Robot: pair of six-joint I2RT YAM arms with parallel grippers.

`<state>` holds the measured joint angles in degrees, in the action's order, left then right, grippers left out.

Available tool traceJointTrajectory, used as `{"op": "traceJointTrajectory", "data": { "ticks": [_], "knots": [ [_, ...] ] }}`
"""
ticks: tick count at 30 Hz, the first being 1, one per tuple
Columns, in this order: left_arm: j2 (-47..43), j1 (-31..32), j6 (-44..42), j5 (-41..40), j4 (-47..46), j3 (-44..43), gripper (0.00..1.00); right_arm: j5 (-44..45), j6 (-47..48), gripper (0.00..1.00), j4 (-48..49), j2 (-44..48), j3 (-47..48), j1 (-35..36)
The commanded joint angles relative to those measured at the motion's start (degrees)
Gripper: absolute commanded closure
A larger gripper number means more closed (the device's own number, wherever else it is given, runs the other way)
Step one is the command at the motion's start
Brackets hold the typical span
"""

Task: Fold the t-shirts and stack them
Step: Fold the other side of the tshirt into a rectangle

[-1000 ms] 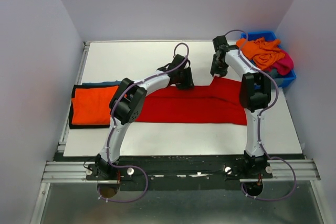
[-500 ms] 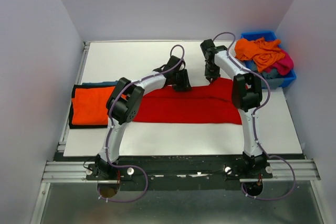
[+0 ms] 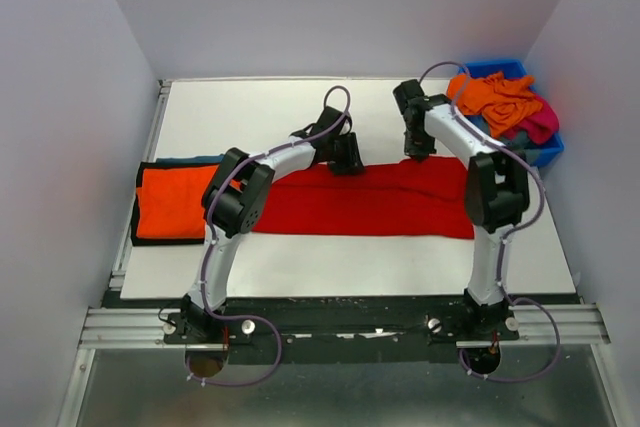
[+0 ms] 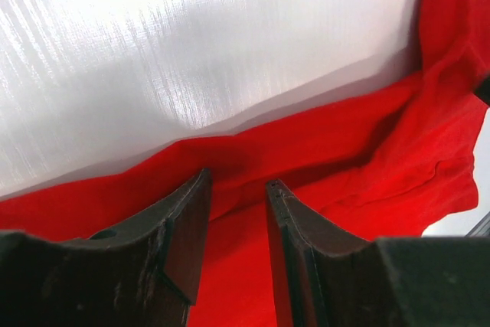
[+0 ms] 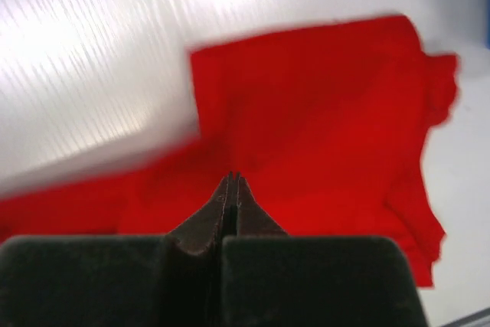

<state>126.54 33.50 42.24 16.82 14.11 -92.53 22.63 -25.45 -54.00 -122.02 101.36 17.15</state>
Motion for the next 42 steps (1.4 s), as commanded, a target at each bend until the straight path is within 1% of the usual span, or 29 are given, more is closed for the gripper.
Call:
{"op": "traceJointTrajectory", "data": {
  "ticks": [1,4,8,9,10,11,12,14,16,20,22,25,27,30,34,39,42],
  "knots": [
    [0.4,0.3,-1.5,0.2,0.4,-0.5,0.50,1.1,-0.1,0.99,5.5,13.6,-10.7,-0.1],
    [0.1,0.8,-2.3,-0.4,0.7,-1.1,0.51,-0.9,-1.0,0.99,9.2,20.5,-20.2,0.3],
    [0.1,1.5,-3.5,-1.8,1.8,-2.6,0.51,-3.8,-2.1,0.99,13.5,28.4,-29.9,0.8],
    [0.2,1.6,-3.7,-1.7,1.8,-2.7,0.51,-4.3,-2.1,0.94,14.5,29.7,-31.9,0.8],
    [0.3,1.7,-3.8,-1.7,1.7,-3.0,0.51,-4.0,-1.7,0.84,15.2,30.4,-33.1,0.9],
    [0.4,1.7,-3.8,-1.8,1.9,-3.6,0.51,-3.2,-1.4,0.65,15.5,30.5,-33.3,0.9],
    [0.6,1.8,-3.8,-1.9,2.0,-4.4,0.51,-2.1,-1.4,0.59,15.2,30.3,-32.9,0.9],
    [1.7,1.9,-3.8,-2.1,2.2,-7.2,0.50,-1.7,-1.4,0.59,14.8,30.2,-31.5,0.9],
    [3.5,2.1,-3.9,-2.5,3.5,-11.8,0.50,-2.6,-1.6,0.59,16.7,31.9,-32.1,0.9],
    [11.1,2.8,-3.0,-1.7,8.1,-24.9,0.50,-3.0,-2.8,0.59,21.2,36.7,-36.8,0.8],
    [15.1,3.2,-2.3,-1.7,11.4,-33.6,0.49,-2.6,-3.5,0.59,23.0,39.4,-38.9,0.6],
    [20.3,3.9,0.2,-1.5,14.5,-40.7,0.49,-1.6,-4.3,0.58,25.1,44.2,-41.3,0.4],
    [21.9,4.1,2.0,-1.4,14.5,-41.4,0.47,-0.7,-5.0,0.46,26.2,47.6,-42.8,0.3],
    [23.8,4.3,5.1,0.4,12.5,-41.0,0.47,0.4,-5.1,0.38,27.2,52.6,-43.8,0.3],
    [27.3,5.3,9.5,4.4,10.0,-42.6,0.46,0.6,-4.2,0.37,26.3,55.6,-43.1,0.2],
    [32.2,7.2,13.1,7.3,9.2,-48.5,0.46,1.4,-3.6,0.37,24.6,57.9,-43.3,-0.1],
    [33.3,7.6,14.8,8.5,7.3,-48.9,0.48,1.5,-3.3,0.37,24.6,58.8,-44.2,-0.7]
  ]
}}
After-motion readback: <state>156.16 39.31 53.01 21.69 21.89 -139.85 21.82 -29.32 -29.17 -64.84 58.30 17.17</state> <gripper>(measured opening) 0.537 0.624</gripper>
